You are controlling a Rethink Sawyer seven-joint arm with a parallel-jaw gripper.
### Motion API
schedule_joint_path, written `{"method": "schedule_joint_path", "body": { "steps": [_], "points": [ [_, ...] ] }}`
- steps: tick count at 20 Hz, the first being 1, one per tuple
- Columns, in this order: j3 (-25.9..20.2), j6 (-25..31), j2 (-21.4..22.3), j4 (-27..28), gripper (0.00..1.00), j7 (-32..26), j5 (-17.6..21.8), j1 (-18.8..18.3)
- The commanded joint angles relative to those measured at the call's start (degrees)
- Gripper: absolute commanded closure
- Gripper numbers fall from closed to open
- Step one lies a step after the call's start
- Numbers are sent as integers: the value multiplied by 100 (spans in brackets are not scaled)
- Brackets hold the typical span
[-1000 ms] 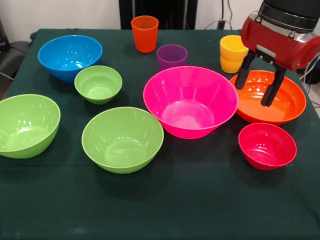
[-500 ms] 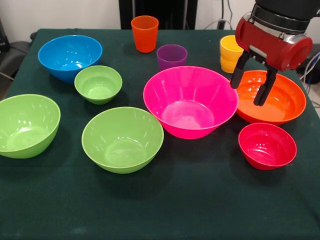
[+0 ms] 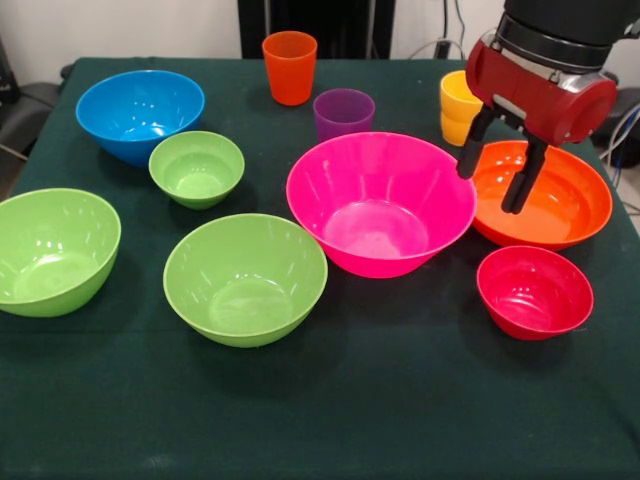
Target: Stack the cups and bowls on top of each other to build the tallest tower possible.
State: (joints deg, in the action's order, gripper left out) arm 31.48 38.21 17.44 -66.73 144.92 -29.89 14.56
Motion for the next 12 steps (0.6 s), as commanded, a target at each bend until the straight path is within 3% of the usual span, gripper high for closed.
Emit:
{"method": "schedule_joint_path", "body": {
  "steps": [1, 12],
  "points": [
    [-844, -173, -259, -576, 0, 534, 81, -251],
    [-992, -446, -454, -277, 0, -110, 494, -434]
  ]
}}
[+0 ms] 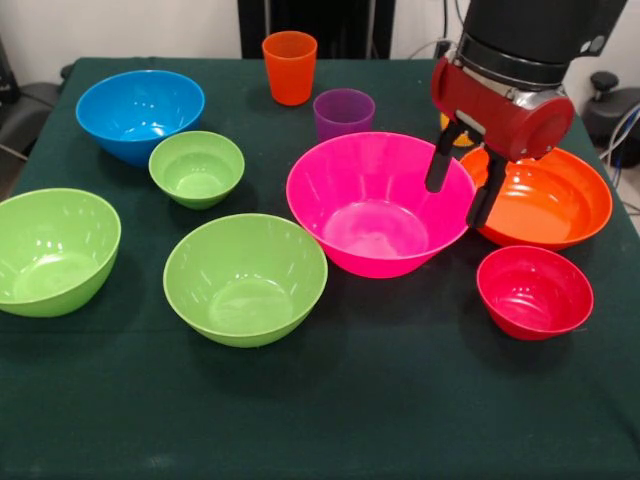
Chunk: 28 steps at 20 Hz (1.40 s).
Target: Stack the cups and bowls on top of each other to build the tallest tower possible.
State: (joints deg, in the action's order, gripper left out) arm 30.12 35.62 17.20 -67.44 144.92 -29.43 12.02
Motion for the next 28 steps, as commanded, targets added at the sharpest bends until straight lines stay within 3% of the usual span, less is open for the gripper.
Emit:
{"method": "schedule_joint_path", "body": {
  "steps": [1, 18, 28],
  "points": [
    [-805, -136, -472, -132, 0, -101, 493, -155],
    [-764, 214, -830, 452, 0, 62, 510, -152],
    [-832, 403, -691, 407, 0, -86, 511, -171]
  ]
}}
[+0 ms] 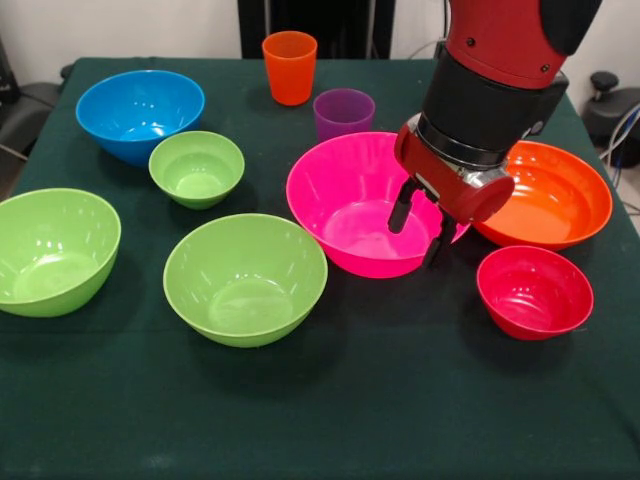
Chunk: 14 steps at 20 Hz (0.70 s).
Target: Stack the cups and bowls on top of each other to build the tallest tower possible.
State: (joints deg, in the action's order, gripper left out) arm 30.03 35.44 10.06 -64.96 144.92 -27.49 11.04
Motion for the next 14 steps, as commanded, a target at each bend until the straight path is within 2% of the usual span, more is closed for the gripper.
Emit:
{"method": "schedule_joint_path", "body": {
  "steps": [1, 7, 14],
  "points": [
    [-817, 470, 31, 167, 0, -93, 320, -75],
    [-790, 559, 60, 90, 0, -28, 329, -7],
    [-786, 340, -196, 246, 0, -121, 436, 1]
  ]
}}
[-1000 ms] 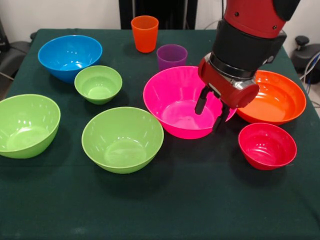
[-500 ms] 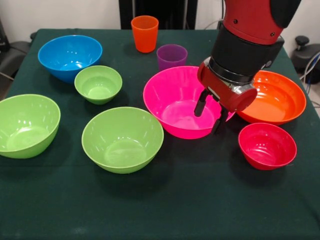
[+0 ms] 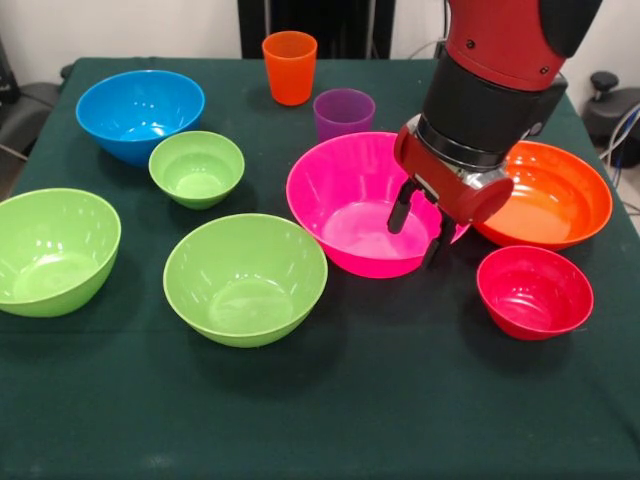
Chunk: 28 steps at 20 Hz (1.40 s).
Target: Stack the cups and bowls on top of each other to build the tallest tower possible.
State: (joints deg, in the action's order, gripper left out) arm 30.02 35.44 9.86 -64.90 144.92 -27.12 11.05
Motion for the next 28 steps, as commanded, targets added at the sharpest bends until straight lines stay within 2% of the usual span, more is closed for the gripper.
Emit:
{"method": "schedule_joint_path", "body": {
  "steps": [1, 8, 16, 22, 28],
  "points": [
    [-730, 301, -217, 271, 0, -131, 443, 18],
    [-899, 25, -385, 382, 0, -200, 421, -29],
    [-909, 130, -563, 646, 0, -99, 322, -43],
    [-956, 93, -583, 605, 0, -24, 276, -58],
    [-1061, 122, -408, 359, 0, -117, 285, -69]
  ]
}}
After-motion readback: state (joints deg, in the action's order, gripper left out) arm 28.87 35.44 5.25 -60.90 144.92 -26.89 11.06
